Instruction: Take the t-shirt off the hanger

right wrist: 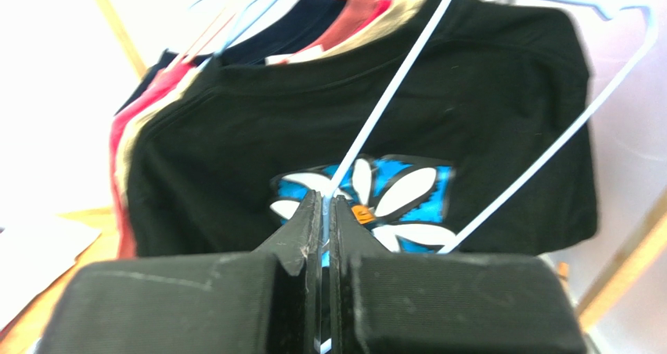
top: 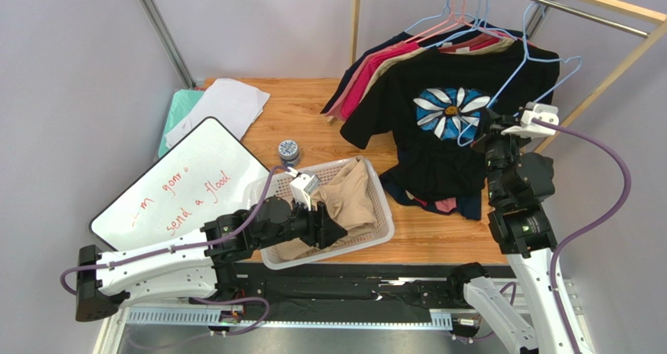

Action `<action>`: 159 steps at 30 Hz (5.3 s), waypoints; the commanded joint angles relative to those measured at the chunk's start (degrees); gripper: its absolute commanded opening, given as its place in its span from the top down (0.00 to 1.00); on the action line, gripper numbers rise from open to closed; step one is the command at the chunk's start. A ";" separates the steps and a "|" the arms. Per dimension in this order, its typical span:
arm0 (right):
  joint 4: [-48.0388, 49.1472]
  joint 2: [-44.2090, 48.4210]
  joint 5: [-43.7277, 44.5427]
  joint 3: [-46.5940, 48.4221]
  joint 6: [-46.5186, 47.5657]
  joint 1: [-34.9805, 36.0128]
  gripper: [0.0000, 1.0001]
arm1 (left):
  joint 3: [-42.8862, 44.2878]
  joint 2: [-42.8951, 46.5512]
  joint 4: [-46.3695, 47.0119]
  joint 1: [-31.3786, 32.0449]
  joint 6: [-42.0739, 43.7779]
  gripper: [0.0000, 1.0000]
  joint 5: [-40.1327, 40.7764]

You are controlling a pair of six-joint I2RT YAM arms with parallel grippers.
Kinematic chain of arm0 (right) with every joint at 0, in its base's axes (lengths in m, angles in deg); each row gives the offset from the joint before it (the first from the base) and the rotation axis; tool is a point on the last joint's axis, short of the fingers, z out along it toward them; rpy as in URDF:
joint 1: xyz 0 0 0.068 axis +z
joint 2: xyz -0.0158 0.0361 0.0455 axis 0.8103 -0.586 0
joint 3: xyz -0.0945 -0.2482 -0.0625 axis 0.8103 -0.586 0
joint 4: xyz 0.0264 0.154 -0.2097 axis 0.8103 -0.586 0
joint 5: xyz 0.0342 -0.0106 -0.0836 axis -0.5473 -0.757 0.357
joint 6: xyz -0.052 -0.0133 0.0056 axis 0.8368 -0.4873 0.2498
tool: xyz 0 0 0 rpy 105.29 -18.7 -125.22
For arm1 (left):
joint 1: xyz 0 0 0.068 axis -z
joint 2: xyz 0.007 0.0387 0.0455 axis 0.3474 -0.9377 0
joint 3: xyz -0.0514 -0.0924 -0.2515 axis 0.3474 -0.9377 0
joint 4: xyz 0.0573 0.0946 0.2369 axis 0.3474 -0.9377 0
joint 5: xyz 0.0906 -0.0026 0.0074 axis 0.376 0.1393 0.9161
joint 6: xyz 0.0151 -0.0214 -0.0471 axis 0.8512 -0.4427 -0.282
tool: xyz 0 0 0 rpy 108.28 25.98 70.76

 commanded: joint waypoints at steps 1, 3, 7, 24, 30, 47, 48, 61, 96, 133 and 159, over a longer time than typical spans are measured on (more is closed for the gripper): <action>4.31 1.91 -5.98 -1.60 -1.72 -0.25 1.00 | 1.71 0.38 0.20 0.38 -0.29 0.39 0.71; 3.51 3.05 -6.96 -2.30 -1.73 -0.16 1.00 | 1.36 -0.15 0.99 0.29 -0.47 0.39 0.36; 7.01 7.00 -10.55 -6.77 1.61 -0.16 1.00 | 1.18 -1.03 1.61 0.29 -0.56 0.39 -0.26; 15.81 5.60 -11.71 -9.41 9.96 -0.25 1.00 | 1.18 -1.82 2.05 0.29 0.14 0.39 -0.88; 21.79 3.58 -10.39 -10.57 13.21 -0.34 1.00 | 0.75 -2.35 2.93 0.29 0.67 0.39 -0.35; 21.88 1.91 -6.96 -8.37 15.06 -0.86 1.00 | 3.29 -3.93 4.34 0.38 3.66 0.39 -1.76; 22.40 1.73 -6.96 -8.54 15.15 -1.21 1.00 | 3.47 -3.93 4.25 0.38 3.92 0.39 -1.67; 22.67 0.24 -10.92 -8.63 11.81 -7.81 1.00 | 6.11 -6.83 3.72 0.29 5.33 0.39 -2.28; 14.33 13.50 3.94 -16.28 -2.16 -10.36 1.00 | 2.77 -1.83 2.23 0.29 4.72 0.38 -1.14; -50.19 8.16 -31.74 26.15 -12.97 -10.27 0.23 | -6.02 11.09 7.41 0.38 5.42 0.37 -2.55; -10.38 -30.60 -21.48 38.39 -37.58 -8.51 0.47 | -1.90 16.64 2.94 0.38 7.96 0.36 -6.85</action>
